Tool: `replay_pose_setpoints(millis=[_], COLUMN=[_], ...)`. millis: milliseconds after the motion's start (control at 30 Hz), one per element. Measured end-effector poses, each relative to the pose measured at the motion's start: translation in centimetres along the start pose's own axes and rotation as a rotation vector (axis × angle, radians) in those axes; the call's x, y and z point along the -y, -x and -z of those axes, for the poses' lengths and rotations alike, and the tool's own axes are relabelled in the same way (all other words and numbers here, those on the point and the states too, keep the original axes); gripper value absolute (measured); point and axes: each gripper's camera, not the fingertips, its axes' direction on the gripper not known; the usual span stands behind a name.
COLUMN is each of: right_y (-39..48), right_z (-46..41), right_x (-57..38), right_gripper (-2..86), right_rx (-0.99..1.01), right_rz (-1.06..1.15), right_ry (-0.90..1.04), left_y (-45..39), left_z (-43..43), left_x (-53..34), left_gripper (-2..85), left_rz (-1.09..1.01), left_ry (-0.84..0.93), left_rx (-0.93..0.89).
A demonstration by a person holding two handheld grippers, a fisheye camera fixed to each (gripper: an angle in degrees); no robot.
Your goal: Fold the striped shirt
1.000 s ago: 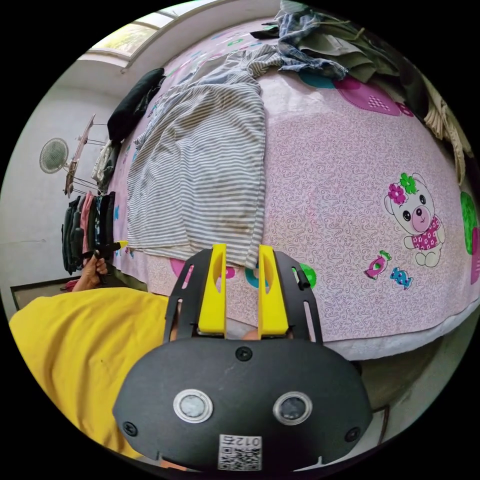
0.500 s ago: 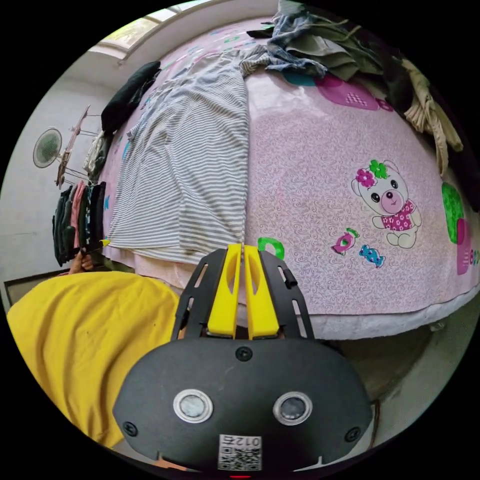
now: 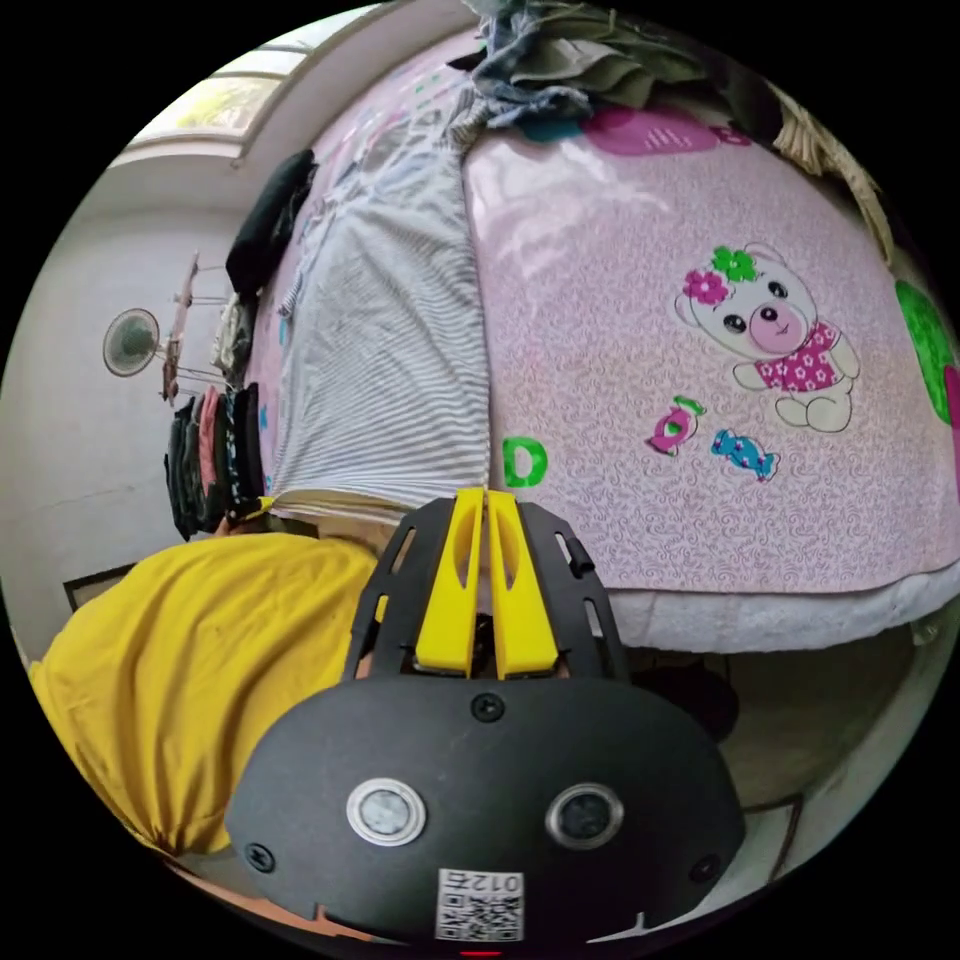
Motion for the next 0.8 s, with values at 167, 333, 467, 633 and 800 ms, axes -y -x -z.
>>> replay_pose_setpoints(millis=[167, 333, 467, 633, 800], right_y=[-0.5, -1.7, -3.2, -1.9, -1.3], right_z=[-2.2, -1.8, -2.7, -3.8, -5.0], right_x=[-0.8, -2.0, -3.1, -3.3, -3.4], right_gripper=[0.2, 0.2, 0.2, 0.2, 0.5], right_rx=[-0.041, 0.038, 0.035, -0.012, 0.011], right_rz=[0.009, -0.013, -0.071, -0.025, -0.014], right_ry=[0.061, 0.008, 0.012, 0.024, 0.050], left_y=[2.1, 1.7, 2.3, 1.5, 1.7], left_z=[-2.3, -2.6, -4.5, -6.9, -8.1], left_x=[-2.7, -6.0, -7.6, -9.4, -10.9], left_gripper=[0.3, 0.4, 0.4, 0.5, 0.5], left_rz=[0.050, 0.046, 0.069, 0.061, 0.070], left_ry=[0.060, -0.009, 0.042, 0.102, 0.099], left_rx=[0.035, 0.066, 0.053, 0.086, 0.053])
